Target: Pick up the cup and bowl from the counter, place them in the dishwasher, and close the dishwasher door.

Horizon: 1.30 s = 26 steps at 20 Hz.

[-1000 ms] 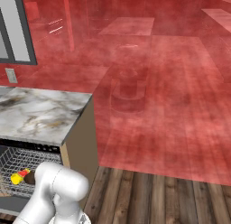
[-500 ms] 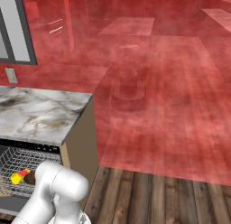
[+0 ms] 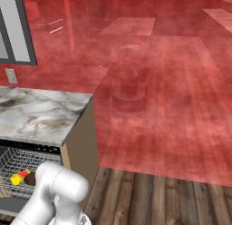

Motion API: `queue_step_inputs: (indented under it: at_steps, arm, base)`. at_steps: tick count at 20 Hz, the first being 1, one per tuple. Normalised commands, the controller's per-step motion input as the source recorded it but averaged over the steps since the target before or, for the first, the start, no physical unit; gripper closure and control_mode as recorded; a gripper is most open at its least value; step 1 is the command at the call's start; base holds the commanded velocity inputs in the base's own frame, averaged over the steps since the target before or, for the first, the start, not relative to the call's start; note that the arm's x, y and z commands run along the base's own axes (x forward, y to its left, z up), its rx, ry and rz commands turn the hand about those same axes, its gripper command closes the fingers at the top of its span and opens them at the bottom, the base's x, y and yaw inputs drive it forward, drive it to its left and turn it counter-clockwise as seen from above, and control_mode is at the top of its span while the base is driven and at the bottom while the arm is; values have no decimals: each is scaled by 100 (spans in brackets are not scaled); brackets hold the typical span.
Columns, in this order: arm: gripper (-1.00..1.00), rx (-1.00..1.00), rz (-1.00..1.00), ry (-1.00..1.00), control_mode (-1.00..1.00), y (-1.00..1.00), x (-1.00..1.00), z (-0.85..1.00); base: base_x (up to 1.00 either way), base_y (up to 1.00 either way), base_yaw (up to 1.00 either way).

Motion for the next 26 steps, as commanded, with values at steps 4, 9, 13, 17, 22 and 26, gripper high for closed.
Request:
queue_step_inputs:
  at_steps: [4,9,13,17,22,26]
  arm:
    - [-100,0,18,-26,-100,-22,57,-38]
    - [-100,0,18,-23,-100,-39,77,-41]
    - [-100,0,17,-21,-100,-49,96,-34]
    - [-100,0,14,-17,-100,-56,100,-22]
    - [-100,0,11,-14,-100,-67,100,-8]
    - [-100,0,8,-13,-100,-71,100,0]
  base:
    - [0,0,0]
    - [0,0,0]
    - [0,0,0]
    - [0,0,0]
    - [0,0,0]
    - [0,0,0]
